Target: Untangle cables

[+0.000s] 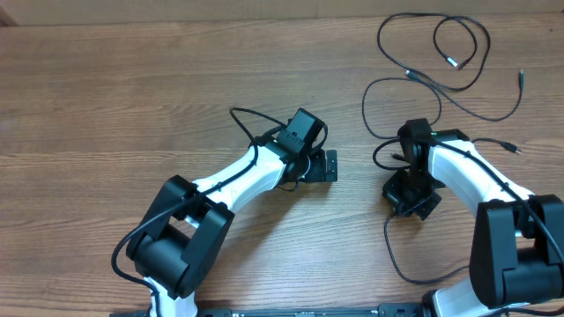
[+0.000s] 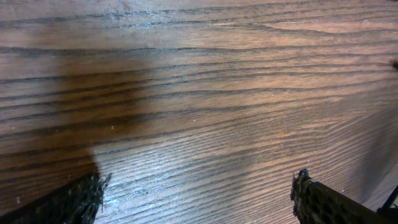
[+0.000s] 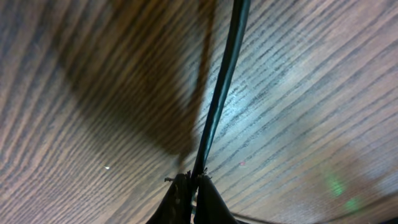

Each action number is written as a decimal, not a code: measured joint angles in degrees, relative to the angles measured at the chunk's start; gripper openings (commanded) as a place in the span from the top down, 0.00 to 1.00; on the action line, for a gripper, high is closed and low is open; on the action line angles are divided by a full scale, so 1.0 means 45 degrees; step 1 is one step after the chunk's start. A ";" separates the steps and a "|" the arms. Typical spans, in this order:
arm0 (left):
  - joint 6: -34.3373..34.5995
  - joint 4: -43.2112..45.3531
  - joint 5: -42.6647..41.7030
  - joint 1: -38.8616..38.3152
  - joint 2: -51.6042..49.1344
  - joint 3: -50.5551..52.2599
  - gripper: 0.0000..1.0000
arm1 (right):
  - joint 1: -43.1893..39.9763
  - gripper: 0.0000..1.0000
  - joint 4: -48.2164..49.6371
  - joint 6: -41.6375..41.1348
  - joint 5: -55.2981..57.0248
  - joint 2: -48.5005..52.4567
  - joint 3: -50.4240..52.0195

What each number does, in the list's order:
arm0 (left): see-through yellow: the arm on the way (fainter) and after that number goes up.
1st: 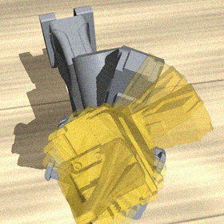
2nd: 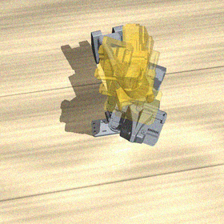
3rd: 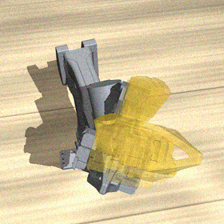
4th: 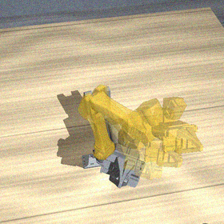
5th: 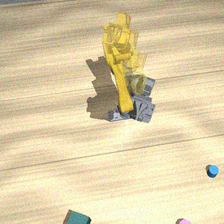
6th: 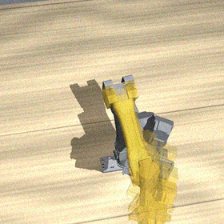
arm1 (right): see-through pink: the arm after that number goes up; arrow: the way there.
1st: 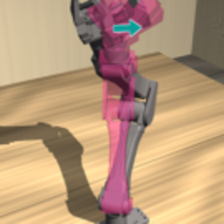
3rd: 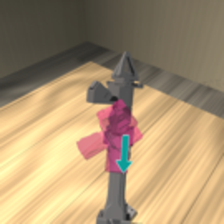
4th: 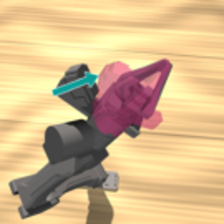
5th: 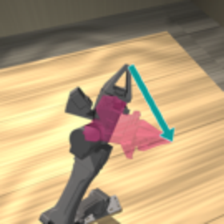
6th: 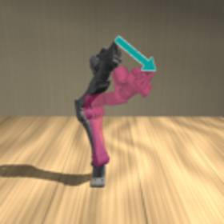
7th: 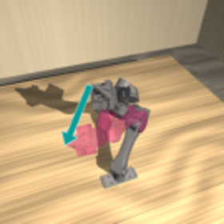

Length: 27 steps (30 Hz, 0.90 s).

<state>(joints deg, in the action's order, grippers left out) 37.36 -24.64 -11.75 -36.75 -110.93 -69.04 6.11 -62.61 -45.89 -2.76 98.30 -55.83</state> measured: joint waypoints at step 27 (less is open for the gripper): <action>0.0000 0.0000 0.0000 0.0000 0.0000 0.0000 0.00 | 0.0000 0.95 0.1481 -0.0087 0.0063 0.0126 0.0000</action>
<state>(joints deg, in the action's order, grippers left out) 37.36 -24.64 -11.75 -36.75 -110.93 -69.04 6.11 -55.94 -46.28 -2.48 98.87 -55.83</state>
